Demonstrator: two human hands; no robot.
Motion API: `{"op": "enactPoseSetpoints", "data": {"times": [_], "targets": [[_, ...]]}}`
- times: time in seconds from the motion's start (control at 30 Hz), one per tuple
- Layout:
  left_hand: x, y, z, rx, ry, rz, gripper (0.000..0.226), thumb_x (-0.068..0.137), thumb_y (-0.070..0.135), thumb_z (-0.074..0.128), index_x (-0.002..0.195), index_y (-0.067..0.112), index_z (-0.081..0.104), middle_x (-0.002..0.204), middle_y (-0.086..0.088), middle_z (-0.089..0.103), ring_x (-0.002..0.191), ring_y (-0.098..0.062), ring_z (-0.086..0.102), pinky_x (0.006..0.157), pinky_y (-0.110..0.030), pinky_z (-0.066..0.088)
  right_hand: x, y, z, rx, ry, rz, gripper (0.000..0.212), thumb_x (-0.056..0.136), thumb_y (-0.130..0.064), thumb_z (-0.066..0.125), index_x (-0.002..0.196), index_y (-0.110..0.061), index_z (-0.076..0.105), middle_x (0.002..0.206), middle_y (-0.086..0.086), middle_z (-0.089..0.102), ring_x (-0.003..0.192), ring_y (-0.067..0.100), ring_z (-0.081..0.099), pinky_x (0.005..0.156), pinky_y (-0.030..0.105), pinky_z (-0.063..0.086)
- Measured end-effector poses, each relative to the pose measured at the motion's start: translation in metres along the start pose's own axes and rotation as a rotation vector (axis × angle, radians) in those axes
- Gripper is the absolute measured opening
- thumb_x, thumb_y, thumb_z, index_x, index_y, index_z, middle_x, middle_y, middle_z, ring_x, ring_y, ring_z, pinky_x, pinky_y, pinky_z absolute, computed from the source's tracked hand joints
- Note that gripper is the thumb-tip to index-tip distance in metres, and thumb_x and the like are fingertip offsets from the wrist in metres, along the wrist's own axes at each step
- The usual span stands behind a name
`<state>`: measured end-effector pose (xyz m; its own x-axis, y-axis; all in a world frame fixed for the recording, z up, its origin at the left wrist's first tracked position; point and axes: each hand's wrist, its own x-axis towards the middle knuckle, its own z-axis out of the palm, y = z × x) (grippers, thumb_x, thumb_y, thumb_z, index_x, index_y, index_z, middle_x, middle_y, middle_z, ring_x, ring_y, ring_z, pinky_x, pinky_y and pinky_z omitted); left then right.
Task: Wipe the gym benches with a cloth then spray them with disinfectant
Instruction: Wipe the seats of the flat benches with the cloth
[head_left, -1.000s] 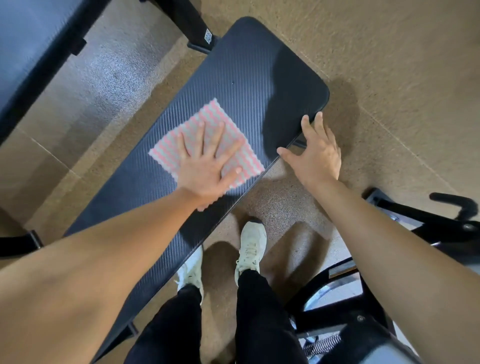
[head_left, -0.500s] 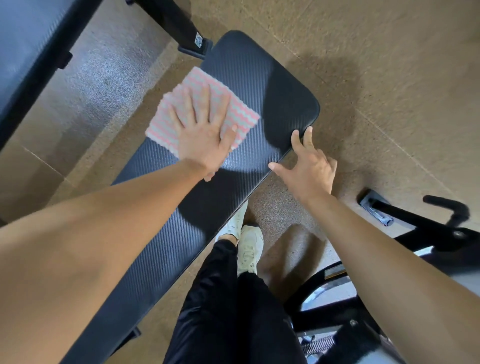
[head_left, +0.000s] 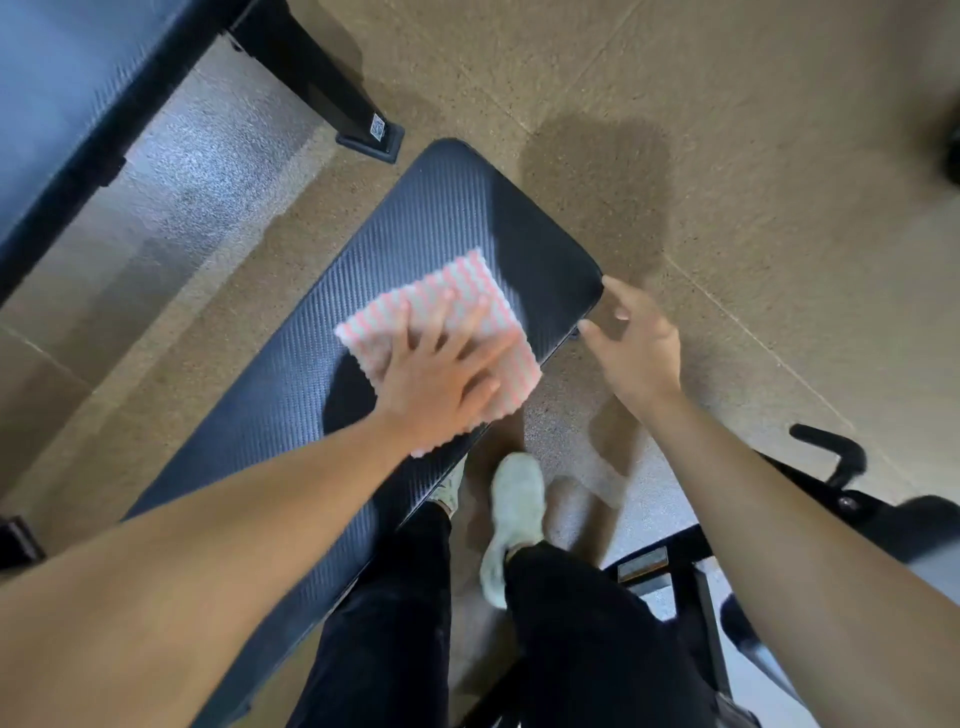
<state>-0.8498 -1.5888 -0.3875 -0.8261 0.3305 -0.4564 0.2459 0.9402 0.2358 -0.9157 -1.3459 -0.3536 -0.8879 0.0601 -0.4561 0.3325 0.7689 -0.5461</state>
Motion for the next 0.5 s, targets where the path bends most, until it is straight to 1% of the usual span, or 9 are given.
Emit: {"op": "enactPoseSetpoints", "data": {"times": [0.03,0.07,0.13,0.17,0.2,0.27,0.37,0.43,0.5], "targets": [[0.012,-0.008,-0.009,-0.039,0.001,-0.082,0.056,0.104,0.061,0.018,0.156,0.042,0.028,0.17,-0.005,0.019,0.144,-0.042,0.039,0.113,-0.068,0.031,0.005,-0.002,0.001,0.028,-0.025,0.008,0.058,0.093,-0.029,0.072,0.147,-0.025,0.051,0.146,-0.007,0.056,0.128,0.015,0.055,0.109,0.034,0.043],[0.026,-0.016,-0.016,-0.069,0.03,-0.162,0.057,0.104,0.061,0.016,0.156,0.041,0.028,0.17,-0.007,0.018,0.146,-0.042,0.036,0.115,-0.068,0.029,0.009,-0.003,0.003,0.044,-0.039,0.013,0.06,0.093,-0.028,0.072,0.148,-0.025,0.049,0.147,-0.006,0.055,0.129,0.015,0.054,0.109,0.033,0.043],[0.055,-0.035,-0.027,-0.044,0.122,-0.253,0.062,0.104,0.061,0.015,0.162,0.042,0.008,0.173,-0.003,-0.001,0.157,-0.04,0.004,0.121,-0.069,0.005,0.013,-0.003,0.008,0.058,-0.015,0.009,0.059,0.092,-0.023,0.073,0.146,-0.022,0.05,0.141,-0.004,0.057,0.122,0.014,0.056,0.103,0.029,0.045],[0.07,-0.044,-0.032,-0.027,0.153,-0.269,0.062,0.104,0.06,0.014,0.162,0.043,-0.001,0.173,-0.001,-0.008,0.158,-0.039,-0.007,0.121,-0.069,-0.002,0.015,-0.002,0.01,0.066,0.002,0.002,0.058,0.091,-0.02,0.074,0.144,-0.02,0.052,0.137,-0.003,0.059,0.117,0.013,0.058,0.098,0.025,0.047],[0.083,-0.051,-0.038,-0.025,0.173,-0.278,0.061,0.105,0.06,0.013,0.161,0.045,-0.005,0.173,0.0,-0.01,0.157,-0.038,-0.01,0.121,-0.07,-0.003,0.016,0.0,0.01,0.079,0.008,-0.007,0.057,0.089,-0.018,0.076,0.141,-0.019,0.053,0.133,-0.003,0.059,0.112,0.013,0.059,0.092,0.02,0.046],[0.103,-0.059,-0.048,-0.038,0.203,-0.282,0.06,0.105,0.061,0.011,0.16,0.046,-0.009,0.173,0.0,-0.011,0.157,-0.038,-0.009,0.121,-0.07,0.0,0.019,0.004,0.009,0.094,0.002,-0.025,0.055,0.087,-0.016,0.078,0.137,-0.017,0.056,0.126,-0.004,0.059,0.104,0.014,0.06,0.081,0.01,0.04],[0.12,-0.055,-0.054,-0.044,0.242,-0.314,0.061,0.105,0.059,0.01,0.158,0.043,-0.015,0.173,-0.003,-0.008,0.157,-0.041,-0.003,0.121,-0.07,0.006,0.024,0.01,0.004,0.107,-0.031,-0.045,0.053,0.084,-0.016,0.081,0.132,-0.017,0.059,0.119,-0.008,0.056,0.098,0.014,0.06,0.075,0.004,0.038],[0.125,-0.044,-0.055,-0.041,0.249,-0.341,0.063,0.105,0.056,0.013,0.16,0.037,-0.012,0.173,-0.009,-0.005,0.156,-0.045,-0.001,0.121,-0.07,0.007,0.03,0.013,0.0,0.098,-0.058,-0.06,0.051,0.083,-0.019,0.082,0.129,-0.018,0.061,0.118,-0.008,0.058,0.097,0.012,0.061,0.076,0.006,0.039],[0.13,-0.028,-0.056,-0.034,0.223,-0.335,0.063,0.106,0.054,0.015,0.161,0.036,-0.007,0.172,-0.011,-0.005,0.156,-0.047,-0.003,0.121,-0.07,0.003,0.033,0.017,-0.002,0.099,-0.086,-0.076,0.048,0.084,-0.019,0.082,0.127,-0.02,0.062,0.119,-0.006,0.062,0.097,0.011,0.061,0.08,0.014,0.045]]}}
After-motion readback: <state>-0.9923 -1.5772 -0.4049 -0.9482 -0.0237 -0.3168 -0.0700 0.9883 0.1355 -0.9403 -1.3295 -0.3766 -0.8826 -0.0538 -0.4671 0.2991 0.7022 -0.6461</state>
